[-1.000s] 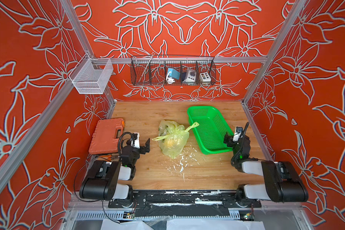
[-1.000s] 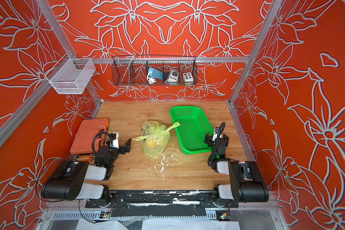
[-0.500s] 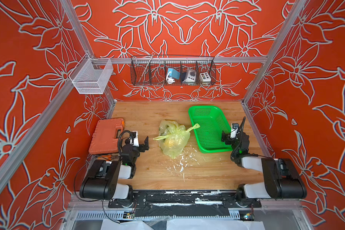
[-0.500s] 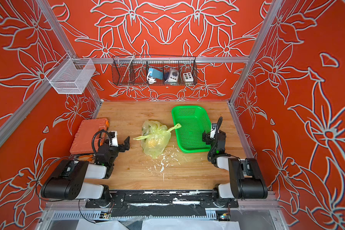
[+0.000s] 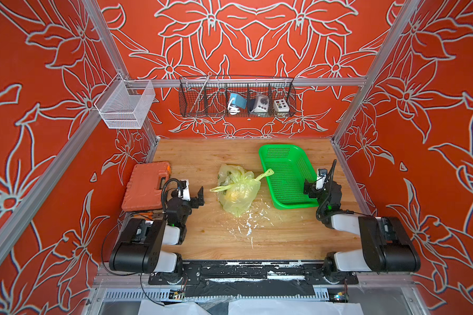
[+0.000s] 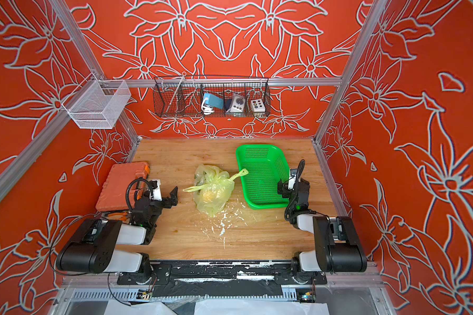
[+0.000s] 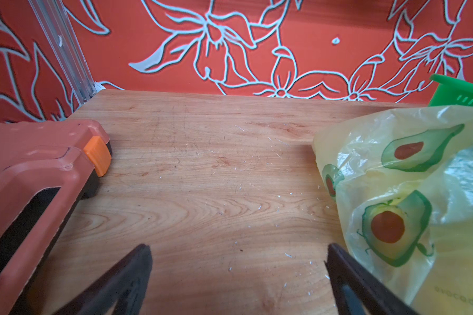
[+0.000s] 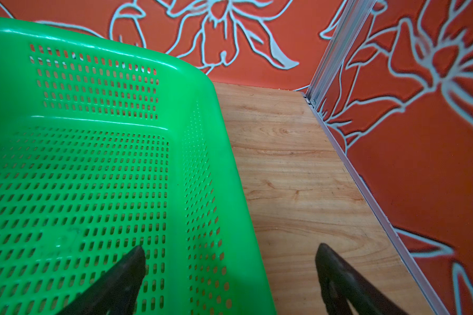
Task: Place the pears into plastic bags & tie knots
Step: Reset both arms
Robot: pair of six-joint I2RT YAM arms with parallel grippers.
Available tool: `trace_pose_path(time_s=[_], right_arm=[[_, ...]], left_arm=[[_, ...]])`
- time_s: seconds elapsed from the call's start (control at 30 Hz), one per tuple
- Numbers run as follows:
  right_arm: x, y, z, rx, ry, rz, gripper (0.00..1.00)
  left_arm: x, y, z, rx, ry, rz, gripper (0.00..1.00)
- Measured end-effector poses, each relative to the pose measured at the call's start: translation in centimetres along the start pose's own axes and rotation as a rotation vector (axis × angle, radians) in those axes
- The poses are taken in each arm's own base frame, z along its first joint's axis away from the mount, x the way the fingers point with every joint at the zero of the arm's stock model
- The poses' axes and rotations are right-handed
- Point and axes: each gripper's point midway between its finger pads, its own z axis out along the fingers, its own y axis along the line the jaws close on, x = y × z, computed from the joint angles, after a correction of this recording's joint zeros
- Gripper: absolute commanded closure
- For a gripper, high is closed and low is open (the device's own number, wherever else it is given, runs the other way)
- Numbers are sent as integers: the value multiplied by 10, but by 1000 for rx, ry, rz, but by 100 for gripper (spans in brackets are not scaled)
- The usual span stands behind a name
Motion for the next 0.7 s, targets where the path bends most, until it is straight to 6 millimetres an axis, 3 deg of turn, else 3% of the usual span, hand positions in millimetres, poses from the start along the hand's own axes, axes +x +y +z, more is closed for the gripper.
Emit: trace_pose_path(time_s=[0.27,0.43,0.7], right_arm=[[0,0,0,2,2,0,2],[-2,-17,-10,94,-22,48,2],[0,0,-2,-1,-12,12,3]], left_arm=[[0,0,0,0,-1,0,3],[0,0,0,0,-1,1,3],[0,-1,0,4,0,4,3]])
